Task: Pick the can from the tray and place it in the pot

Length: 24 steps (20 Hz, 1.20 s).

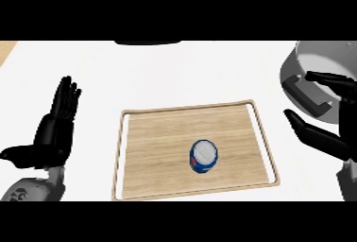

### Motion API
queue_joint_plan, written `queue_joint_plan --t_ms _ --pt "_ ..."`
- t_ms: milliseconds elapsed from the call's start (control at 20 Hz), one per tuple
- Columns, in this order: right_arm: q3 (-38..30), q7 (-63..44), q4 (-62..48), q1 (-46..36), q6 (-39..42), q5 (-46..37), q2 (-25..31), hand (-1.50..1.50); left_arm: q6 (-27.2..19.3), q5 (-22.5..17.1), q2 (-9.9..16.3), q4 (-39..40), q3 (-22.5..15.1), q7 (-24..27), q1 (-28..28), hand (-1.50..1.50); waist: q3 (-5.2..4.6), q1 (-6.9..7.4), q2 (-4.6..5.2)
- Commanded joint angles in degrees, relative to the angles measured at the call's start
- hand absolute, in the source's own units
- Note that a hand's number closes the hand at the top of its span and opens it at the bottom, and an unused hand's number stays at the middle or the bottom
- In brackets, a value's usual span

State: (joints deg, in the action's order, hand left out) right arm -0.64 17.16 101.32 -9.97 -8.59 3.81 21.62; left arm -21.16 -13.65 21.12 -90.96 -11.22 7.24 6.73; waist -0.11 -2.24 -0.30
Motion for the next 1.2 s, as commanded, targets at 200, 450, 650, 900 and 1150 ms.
queue_joint_plan --t_ms 200,450,650,900,1150 --pt "3.8 25.2 12.3 19.2 3.9 -1.3 -5.0 -1.50 1.1 -1.4 -4.3 -1.1 -2.5 1.7 -7.0 0.00 0.17 1.19 -0.05" --pt "5.0 22.2 24.6 30.3 5.0 -7.4 -1.5 -1.50 2.9 -0.5 -6.1 3.6 -1.9 5.0 -6.9 0.00 0.07 1.07 0.10" --pt "3.4 8.7 26.9 30.5 6.1 -16.2 6.9 -1.50 1.0 0.4 -5.9 -0.9 -3.3 1.8 -7.8 0.00 -0.05 1.68 0.06" --pt "9.4 -3.9 31.0 33.2 10.8 -30.1 13.2 -1.50 1.6 0.5 -6.2 0.3 -2.9 2.5 -5.9 0.00 -0.17 1.92 0.27" --pt "21.3 -21.4 37.6 30.5 14.6 -41.1 9.8 -1.50 0.3 2.3 -7.3 -0.5 -4.1 1.3 -5.8 0.00 -0.07 2.57 0.28"
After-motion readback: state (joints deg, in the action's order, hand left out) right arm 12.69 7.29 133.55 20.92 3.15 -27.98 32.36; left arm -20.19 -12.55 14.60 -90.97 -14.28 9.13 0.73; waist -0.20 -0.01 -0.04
